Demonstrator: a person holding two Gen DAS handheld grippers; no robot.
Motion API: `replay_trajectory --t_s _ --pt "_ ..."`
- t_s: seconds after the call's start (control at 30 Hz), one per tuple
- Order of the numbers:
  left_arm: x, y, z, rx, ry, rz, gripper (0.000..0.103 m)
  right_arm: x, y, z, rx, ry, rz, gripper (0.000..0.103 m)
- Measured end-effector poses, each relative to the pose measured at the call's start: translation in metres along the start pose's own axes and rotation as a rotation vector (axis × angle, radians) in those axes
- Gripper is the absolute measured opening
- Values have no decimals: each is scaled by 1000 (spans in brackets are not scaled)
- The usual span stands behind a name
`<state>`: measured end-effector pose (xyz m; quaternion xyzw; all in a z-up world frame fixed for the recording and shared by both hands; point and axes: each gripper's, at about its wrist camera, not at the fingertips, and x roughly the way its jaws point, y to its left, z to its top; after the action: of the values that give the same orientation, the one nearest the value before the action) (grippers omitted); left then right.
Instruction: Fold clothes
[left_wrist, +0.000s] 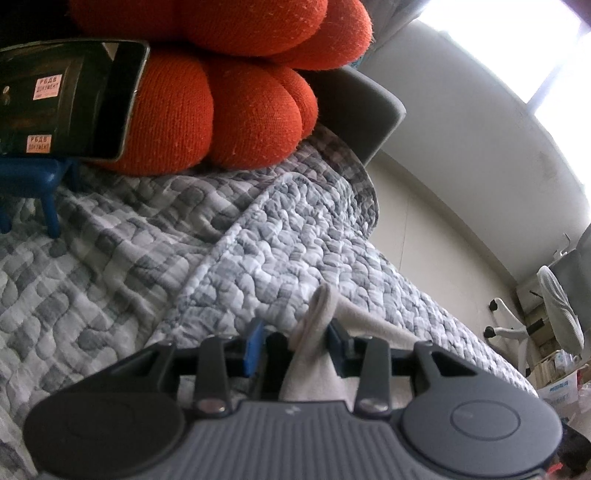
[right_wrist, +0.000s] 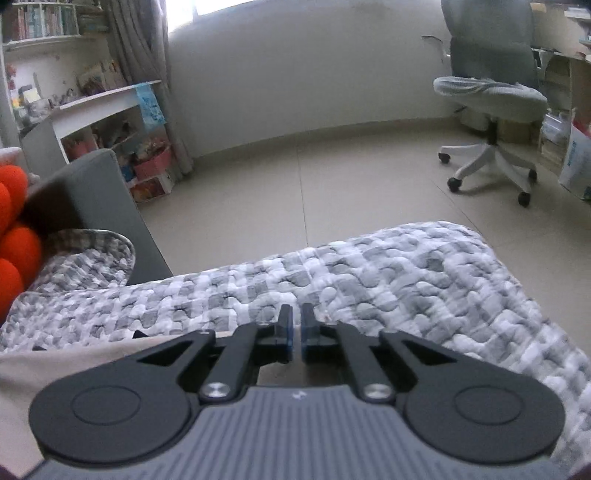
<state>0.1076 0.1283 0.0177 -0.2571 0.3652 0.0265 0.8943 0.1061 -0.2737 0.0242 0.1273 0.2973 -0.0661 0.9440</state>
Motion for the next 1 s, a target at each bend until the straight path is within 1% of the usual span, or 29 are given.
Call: replay_trajectory --t_s 0.13,0.23,0.27,0.33,0.4,0.47,0.5,0.53,0.57,0.63,0.67,0.7,0.77,0.8,0.9,1.0 --pt "-8 -7 2 23 -10 9 42 2 -1 -1 -9 -4 2 4" --pt "-25 -20 7 76 -61 5 42 2 -3 -1 -3 -3 5 4" --pt "-33 -26 9 104 -89 9 41 2 -2 -1 -1 -2 6 4" --pt "-49 -45 6 209 -178 12 41 1 -1 -2 -1 -1 6 4" --pt "-59 -64 -1 320 -226 -30 42 1 1 -2 -10 0 5 6" --pt "-57 -79 -13 403 -217 -87 42 0 3 -3 -24 0 3 10" --pt "-51 -86 -19 440 -197 -97 42 -1 5 -3 -33 0 1 10" --pt "-45 -90 -25 470 -178 -94 42 -1 7 -3 -42 -1 -1 12" --pt "-36 -92 -28 484 -155 -69 42 -1 8 -3 -46 0 -3 12" --pt "-17 -88 -32 479 -100 -3 42 -1 8 -4 -53 4 -5 12" --pt "-8 -81 -31 450 -66 32 42 -1 8 -4 -56 5 -6 12" --pt "0 -73 -28 418 -37 50 41 -1 8 -4 -60 7 -7 12" --pt "1 -63 -25 377 -31 26 40 -1 11 -3 -67 13 -12 12" --pt "0 -63 -23 373 -31 27 39 -1 12 -3 -71 17 -14 12" --pt "2 -64 -26 392 -41 40 38 -2 16 -1 -84 22 -22 13" --pt "0 -66 -27 391 -49 36 38 -7 19 2 -90 28 -19 14"
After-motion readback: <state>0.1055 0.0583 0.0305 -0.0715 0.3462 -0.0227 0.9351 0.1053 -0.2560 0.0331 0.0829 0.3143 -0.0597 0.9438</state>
